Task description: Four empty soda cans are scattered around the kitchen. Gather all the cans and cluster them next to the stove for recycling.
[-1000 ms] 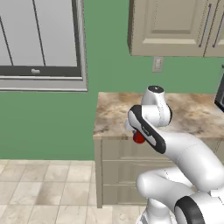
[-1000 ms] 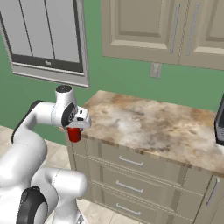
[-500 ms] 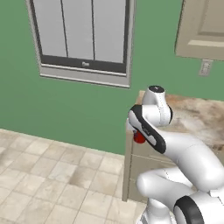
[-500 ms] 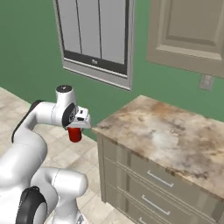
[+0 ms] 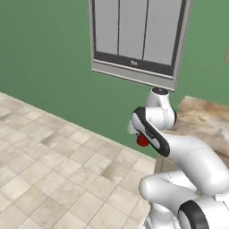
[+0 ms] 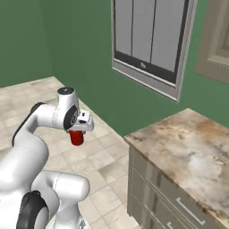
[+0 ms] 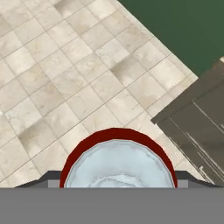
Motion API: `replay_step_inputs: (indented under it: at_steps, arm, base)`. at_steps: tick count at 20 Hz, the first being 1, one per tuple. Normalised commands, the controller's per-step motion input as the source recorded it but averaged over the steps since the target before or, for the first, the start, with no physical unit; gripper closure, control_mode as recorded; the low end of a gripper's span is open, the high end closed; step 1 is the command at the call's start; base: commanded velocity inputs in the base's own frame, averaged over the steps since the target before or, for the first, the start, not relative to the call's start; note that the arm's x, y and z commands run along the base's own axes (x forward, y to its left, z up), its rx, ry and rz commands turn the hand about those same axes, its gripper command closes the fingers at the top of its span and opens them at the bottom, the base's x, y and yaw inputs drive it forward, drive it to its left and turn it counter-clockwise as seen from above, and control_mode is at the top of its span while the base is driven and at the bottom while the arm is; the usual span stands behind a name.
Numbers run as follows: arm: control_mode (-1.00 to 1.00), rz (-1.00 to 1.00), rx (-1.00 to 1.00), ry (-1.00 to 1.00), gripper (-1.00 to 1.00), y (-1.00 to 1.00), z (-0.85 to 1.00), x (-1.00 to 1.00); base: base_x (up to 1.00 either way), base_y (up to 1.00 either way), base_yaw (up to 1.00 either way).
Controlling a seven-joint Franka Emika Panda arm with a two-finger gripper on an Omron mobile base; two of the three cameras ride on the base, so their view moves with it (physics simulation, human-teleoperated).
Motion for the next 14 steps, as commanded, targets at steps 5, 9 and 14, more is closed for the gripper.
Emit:
replay_step_inputs:
  at_steps: [5, 9, 14]
  arm:
    - [1.00, 0.00, 0.00, 0.00, 1.00, 0.00, 0.00, 0.00]
    - [1.00, 0.00, 0.00, 0.00, 1.00, 0.00, 0.00, 0.00]
    - [1.00, 0.00, 0.00, 0.00, 1.00, 0.00, 0.00, 0.00]
  base:
    - [-0.16, 0.01, 0.50]
    - [-0.29, 0.06, 0.46]
    - [-0.45, 0.30, 0.37]
